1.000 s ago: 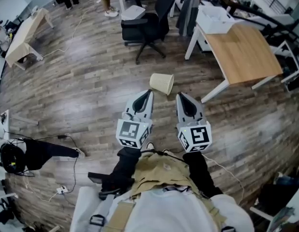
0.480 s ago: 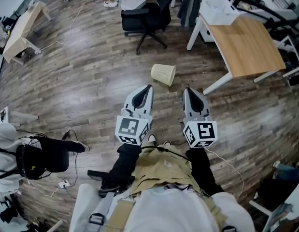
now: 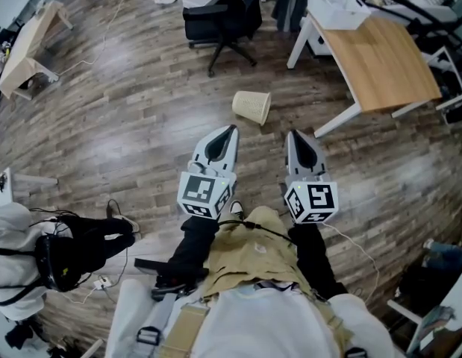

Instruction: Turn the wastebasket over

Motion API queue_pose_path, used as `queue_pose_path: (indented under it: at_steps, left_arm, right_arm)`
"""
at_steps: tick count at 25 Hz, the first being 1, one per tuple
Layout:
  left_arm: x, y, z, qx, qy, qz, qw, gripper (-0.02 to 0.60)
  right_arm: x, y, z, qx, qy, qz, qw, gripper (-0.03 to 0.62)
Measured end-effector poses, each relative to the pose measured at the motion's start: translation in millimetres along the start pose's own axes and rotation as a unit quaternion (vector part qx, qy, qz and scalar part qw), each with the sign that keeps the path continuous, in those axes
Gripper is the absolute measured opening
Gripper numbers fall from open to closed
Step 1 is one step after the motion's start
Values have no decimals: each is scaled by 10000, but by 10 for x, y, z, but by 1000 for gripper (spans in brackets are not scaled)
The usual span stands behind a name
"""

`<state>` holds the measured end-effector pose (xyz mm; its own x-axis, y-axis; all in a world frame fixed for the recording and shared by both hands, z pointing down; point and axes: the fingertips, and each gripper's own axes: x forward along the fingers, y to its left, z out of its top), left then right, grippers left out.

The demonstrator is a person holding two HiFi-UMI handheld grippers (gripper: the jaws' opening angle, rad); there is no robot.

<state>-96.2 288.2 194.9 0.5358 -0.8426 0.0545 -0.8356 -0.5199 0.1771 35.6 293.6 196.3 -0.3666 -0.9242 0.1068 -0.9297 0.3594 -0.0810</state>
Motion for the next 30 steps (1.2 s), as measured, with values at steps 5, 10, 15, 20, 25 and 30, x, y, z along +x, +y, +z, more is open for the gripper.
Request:
queue_pose_path:
  at_steps: [5,10,15,20,25,30]
  left_arm:
    - [-30,53,-40,-39,-67,55,10000,2]
    - [51,189,-42,-132,-22,63,9999,2]
    - [208,318,-73,-227,67,157,9996,2]
    - [466,518,-59,-198,68,359,9991,2]
    - [891,703,-48,-176,144,445,9988,2]
    - [1466,844,-42,-206,268,464,9984,2]
  right_arm:
    - [12,38,-98,-36,68,32,10000,20]
    - [155,33,-104,-27,138,1,9999,20]
    - [345,-66,-180,53,288,26,9996,20]
    - [694,-249,-193,120,283,127,9994,20]
    - [1122,-492,-165,222,283,188,9992,20]
    - [1541,-891,-223,389,456,155,9981,20]
